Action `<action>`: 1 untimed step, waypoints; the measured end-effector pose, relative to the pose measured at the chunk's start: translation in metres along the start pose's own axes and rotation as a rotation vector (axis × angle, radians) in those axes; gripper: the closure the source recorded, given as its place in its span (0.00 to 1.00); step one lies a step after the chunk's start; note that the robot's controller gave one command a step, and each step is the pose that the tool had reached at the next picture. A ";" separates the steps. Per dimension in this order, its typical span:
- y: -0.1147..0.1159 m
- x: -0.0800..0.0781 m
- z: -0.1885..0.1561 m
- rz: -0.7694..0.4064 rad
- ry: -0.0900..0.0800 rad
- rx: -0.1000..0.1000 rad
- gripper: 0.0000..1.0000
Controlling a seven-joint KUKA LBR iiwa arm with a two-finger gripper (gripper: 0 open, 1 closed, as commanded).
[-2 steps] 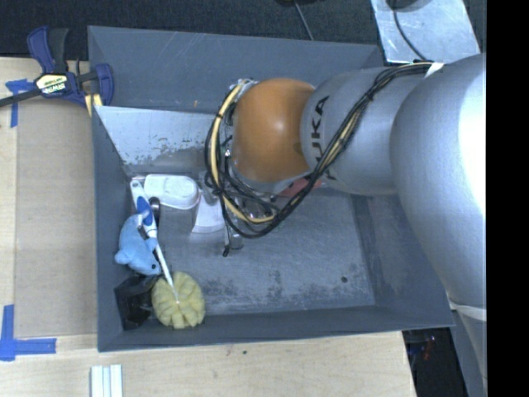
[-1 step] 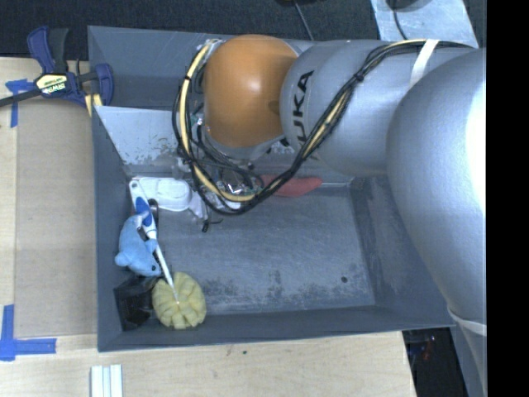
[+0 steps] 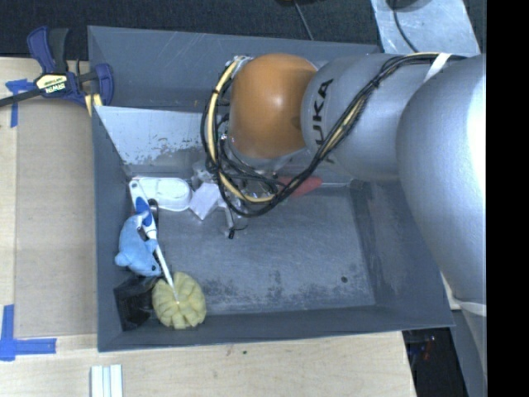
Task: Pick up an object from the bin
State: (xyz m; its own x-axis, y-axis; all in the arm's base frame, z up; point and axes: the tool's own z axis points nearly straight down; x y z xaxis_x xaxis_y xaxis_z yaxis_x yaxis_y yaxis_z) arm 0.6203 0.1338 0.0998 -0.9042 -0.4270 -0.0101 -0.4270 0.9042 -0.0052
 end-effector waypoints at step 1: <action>0.067 -0.035 0.029 0.488 -0.014 -0.007 0.00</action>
Offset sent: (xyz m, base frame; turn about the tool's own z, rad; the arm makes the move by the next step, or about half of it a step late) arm 0.0044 -0.0172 -0.0298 -0.0710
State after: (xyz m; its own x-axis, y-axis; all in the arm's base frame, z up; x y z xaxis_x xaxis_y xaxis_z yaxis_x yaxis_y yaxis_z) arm 0.6236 0.2097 0.0712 -0.9987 0.0465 -0.0230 0.0463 0.9989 0.0098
